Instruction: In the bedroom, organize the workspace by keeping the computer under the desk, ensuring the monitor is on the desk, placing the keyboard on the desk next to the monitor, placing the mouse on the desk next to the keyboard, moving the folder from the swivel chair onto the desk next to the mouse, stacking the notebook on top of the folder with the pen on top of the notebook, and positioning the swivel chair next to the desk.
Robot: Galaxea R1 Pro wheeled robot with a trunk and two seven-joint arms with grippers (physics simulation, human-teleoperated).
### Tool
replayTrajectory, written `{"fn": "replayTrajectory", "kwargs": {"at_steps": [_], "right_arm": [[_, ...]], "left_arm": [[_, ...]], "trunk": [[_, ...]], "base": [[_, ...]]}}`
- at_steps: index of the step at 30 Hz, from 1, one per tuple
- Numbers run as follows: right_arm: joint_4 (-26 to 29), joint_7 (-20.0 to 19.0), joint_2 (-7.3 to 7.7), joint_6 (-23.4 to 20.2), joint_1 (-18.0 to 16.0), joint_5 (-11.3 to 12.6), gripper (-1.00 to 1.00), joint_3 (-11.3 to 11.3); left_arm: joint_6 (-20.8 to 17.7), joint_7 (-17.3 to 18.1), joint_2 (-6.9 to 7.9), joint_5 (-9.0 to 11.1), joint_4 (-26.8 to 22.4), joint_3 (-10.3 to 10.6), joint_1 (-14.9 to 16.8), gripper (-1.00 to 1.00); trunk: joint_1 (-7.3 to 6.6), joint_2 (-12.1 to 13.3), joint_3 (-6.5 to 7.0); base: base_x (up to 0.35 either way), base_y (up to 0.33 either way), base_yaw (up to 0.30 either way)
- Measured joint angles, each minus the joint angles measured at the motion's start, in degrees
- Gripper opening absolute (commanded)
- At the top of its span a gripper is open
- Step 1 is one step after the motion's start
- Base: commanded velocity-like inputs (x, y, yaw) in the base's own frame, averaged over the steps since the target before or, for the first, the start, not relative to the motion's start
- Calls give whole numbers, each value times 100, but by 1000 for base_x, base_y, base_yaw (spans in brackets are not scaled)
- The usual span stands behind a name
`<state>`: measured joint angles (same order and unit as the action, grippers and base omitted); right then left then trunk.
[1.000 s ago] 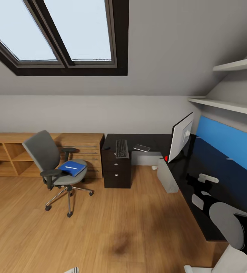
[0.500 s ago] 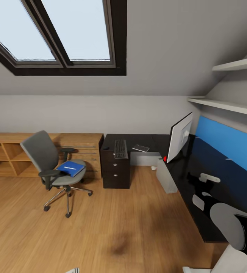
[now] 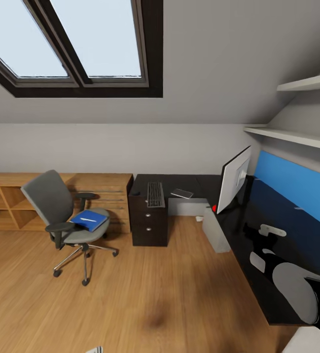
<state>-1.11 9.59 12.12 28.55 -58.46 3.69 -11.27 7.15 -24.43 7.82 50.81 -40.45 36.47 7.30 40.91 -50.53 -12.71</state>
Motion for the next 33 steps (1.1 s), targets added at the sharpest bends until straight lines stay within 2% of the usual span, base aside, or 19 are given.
{"fn": "replayTrajectory", "kwargs": {"at_steps": [27, 33], "right_arm": [[2, 7, 25, -162, 0, 6, 100, 11], [1, 9, 182, -315, 0, 8, 100, 8]], "left_arm": [[-12, 5, -15, 1, 9, 22, 0, 100], [-11, 6, -4, 7, 9, -2, 0, 100]], "trunk": [[-1, 0, 0], [1, 0, 0]], "base": [[136, -17, 0], [69, -34, 0]]}}
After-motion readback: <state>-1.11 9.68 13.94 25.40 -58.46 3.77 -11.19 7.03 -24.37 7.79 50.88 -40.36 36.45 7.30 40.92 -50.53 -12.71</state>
